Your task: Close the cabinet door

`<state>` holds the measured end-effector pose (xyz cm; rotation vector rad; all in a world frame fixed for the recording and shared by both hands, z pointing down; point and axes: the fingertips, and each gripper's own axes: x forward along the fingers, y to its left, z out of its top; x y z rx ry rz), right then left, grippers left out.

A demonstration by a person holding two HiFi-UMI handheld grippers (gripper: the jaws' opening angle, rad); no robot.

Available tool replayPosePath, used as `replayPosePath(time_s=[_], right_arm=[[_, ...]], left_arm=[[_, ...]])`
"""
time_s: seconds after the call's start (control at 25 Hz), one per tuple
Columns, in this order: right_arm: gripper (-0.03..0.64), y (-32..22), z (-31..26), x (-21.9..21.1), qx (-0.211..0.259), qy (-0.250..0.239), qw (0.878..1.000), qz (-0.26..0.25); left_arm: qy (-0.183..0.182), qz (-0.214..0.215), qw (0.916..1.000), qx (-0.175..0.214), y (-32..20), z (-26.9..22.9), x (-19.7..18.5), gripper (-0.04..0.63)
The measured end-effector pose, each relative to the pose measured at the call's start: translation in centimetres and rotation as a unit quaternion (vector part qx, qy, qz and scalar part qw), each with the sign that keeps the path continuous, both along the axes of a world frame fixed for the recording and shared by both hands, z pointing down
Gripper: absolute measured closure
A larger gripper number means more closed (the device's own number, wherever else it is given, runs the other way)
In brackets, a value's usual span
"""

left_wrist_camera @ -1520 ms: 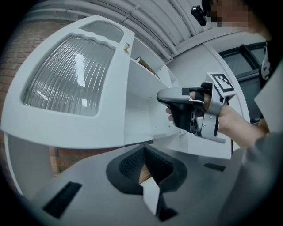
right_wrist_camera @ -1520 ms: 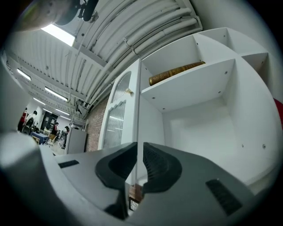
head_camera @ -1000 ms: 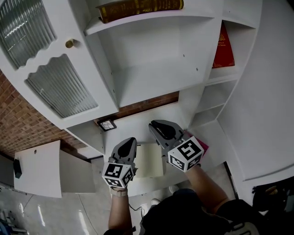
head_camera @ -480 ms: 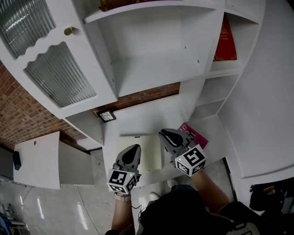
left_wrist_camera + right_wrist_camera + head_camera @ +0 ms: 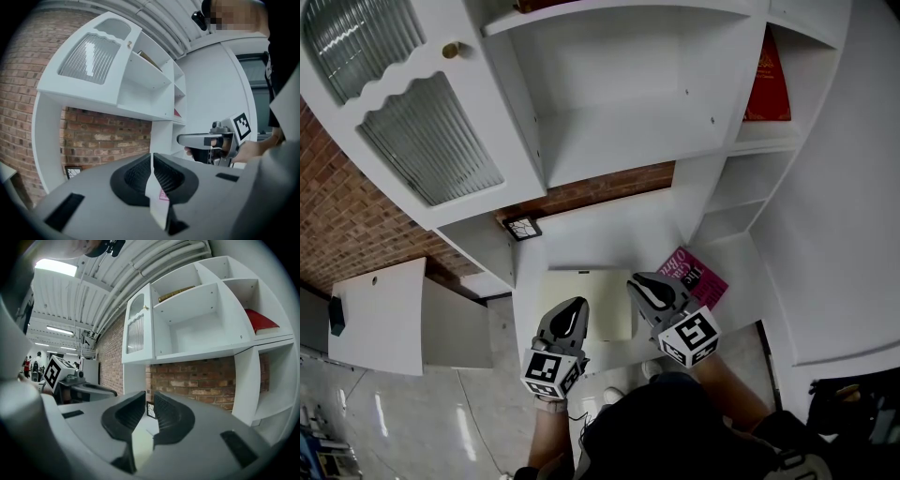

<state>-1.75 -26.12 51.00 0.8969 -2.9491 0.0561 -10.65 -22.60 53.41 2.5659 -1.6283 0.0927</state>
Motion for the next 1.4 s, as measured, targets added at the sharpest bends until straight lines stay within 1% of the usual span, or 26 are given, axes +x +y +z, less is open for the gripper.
replayPosePath(time_s=[0.24,0.36,0.52,0.8,0.92,1.12,1.4], right_arm=[[0.566,0.3,-0.2,-0.2,0.004,0.001,1.000,-0.006],[0.566,0.4,-0.6,-0.3,0.002,-0.004,1.000,-0.008],[0.566,0.5,-0.8,-0.5,-0.002,-0.008,1.000,-0.008],[0.566,0.4,-0.7,-0.8,-0.004,-0.010,1.000,-0.013],[0.566,0.3,-0.6,-0.8,-0.005,-0.011,1.000,-0.014],[0.566,0.3,-0.4,-0.8,-0.008,-0.010,1.000,-0.020],[0.566,0.0,-0.2,-0.7,-0.010,-0.012,0.999,-0.028]], left_arm=[[-0.003,-0.012,0.9999,0.011,0.6,-0.1,-0.9,0.584],[0.001,-0.022,0.9997,0.012,0.8,-0.5,-1.2,0.584],[0.001,-0.024,0.9995,0.019,0.9,-0.6,-1.4,0.584],[0.005,-0.035,0.9992,0.017,1.2,-0.6,-2.0,0.584],[0.006,-0.043,0.9990,0.009,1.2,-0.8,-2.2,0.584],[0.006,-0.048,0.9987,0.014,1.2,-0.9,-2.2,0.584],[0.005,-0.054,0.9985,0.007,1.1,-0.6,-1.8,0.584]])
